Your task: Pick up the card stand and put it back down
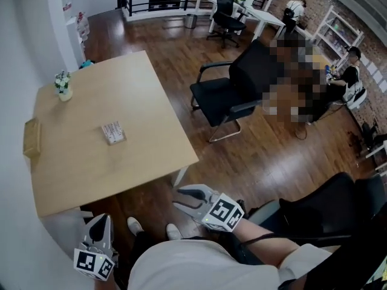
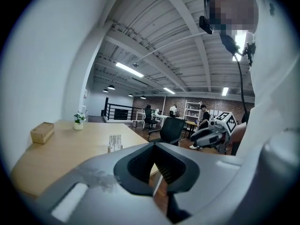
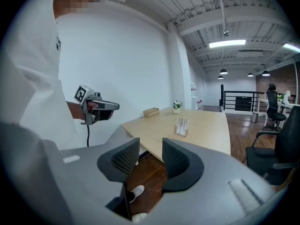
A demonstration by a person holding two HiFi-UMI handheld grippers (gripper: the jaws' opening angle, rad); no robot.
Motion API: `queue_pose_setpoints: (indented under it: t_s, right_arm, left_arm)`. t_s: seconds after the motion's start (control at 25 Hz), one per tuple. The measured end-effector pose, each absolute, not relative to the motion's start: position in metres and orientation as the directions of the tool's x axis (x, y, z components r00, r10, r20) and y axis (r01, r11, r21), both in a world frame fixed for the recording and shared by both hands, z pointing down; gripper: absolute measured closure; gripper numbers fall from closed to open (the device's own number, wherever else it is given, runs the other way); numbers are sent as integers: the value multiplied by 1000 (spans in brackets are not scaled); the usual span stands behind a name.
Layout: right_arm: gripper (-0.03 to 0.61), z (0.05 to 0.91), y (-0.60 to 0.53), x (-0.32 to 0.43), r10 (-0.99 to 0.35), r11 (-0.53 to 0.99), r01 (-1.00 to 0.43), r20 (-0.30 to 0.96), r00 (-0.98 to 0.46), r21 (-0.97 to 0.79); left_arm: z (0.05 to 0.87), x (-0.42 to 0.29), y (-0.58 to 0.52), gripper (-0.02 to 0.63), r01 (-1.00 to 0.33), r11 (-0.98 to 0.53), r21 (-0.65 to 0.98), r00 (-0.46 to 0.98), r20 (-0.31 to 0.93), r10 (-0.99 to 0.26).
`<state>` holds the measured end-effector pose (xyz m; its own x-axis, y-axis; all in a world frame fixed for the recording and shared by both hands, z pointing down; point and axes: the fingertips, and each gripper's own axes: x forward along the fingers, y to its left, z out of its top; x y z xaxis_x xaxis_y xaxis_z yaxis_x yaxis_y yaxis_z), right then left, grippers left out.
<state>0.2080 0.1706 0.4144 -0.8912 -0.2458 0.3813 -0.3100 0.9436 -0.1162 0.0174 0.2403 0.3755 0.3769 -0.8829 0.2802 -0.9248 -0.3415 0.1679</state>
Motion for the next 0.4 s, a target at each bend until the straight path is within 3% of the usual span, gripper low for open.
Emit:
queue_pose_setpoints:
  t_s: [0.4]
  right_arm:
    - [422,413,178,223,-247,947,-306,380,-892,-103]
  left_arm:
    - [376,43,243,611,-914,-374,158,404,272,-873]
